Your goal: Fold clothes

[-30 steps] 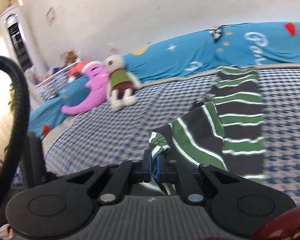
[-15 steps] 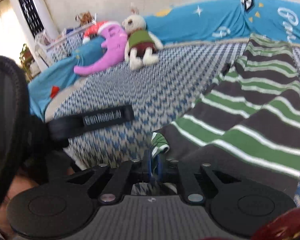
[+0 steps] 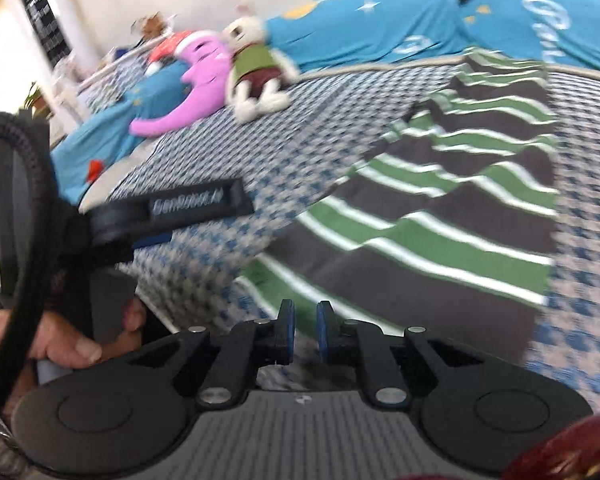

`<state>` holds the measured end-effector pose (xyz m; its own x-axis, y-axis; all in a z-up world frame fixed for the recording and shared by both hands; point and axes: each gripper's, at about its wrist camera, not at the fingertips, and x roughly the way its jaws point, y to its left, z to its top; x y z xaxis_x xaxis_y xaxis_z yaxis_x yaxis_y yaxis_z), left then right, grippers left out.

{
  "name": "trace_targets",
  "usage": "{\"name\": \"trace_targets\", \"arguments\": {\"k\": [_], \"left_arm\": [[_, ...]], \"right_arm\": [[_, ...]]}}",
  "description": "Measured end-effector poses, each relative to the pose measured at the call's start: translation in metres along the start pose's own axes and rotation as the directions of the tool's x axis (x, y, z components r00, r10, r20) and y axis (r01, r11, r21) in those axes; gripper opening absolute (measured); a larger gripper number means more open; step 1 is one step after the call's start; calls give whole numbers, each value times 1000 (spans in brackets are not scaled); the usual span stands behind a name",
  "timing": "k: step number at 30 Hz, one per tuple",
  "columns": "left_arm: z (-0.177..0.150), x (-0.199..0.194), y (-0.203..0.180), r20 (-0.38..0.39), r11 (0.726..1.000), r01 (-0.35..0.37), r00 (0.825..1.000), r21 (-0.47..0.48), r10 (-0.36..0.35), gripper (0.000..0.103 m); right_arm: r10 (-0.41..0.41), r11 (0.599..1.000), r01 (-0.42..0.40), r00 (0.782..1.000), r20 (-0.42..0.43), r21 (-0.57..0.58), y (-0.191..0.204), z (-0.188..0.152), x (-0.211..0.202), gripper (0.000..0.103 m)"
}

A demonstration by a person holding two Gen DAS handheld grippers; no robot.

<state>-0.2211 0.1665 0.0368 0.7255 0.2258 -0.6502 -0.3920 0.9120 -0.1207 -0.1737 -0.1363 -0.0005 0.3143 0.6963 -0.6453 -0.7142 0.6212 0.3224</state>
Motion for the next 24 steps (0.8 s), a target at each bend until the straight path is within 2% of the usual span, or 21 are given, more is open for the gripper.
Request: {"name": "trace_targets", "arguments": {"k": [7, 11, 14, 19, 24], "left_arm": [[-8, 7, -16, -48, 997, 22, 999, 75, -18, 103], [-10, 9, -24, -56, 995, 24, 998, 102, -19, 103], [-11, 11, -27, -63, 993, 25, 998, 115, -18, 103], [-12, 13, -31, -72, 992, 27, 997, 125, -18, 103], [-14, 15, -33, -85, 991, 29, 996, 132, -18, 103]], "right_arm": [[-143, 983, 137, 989, 35, 123, -35, 0, -34, 22], [-208, 955, 199, 978, 20, 221, -57, -4, -45, 28], [-253, 925, 241, 967, 4, 293, -73, -8, -53, 29], [-211, 916, 201, 977, -8, 348, -80, -10, -53, 32], [-161, 921, 161, 986, -30, 354, -75, -11, -39, 32]]}}
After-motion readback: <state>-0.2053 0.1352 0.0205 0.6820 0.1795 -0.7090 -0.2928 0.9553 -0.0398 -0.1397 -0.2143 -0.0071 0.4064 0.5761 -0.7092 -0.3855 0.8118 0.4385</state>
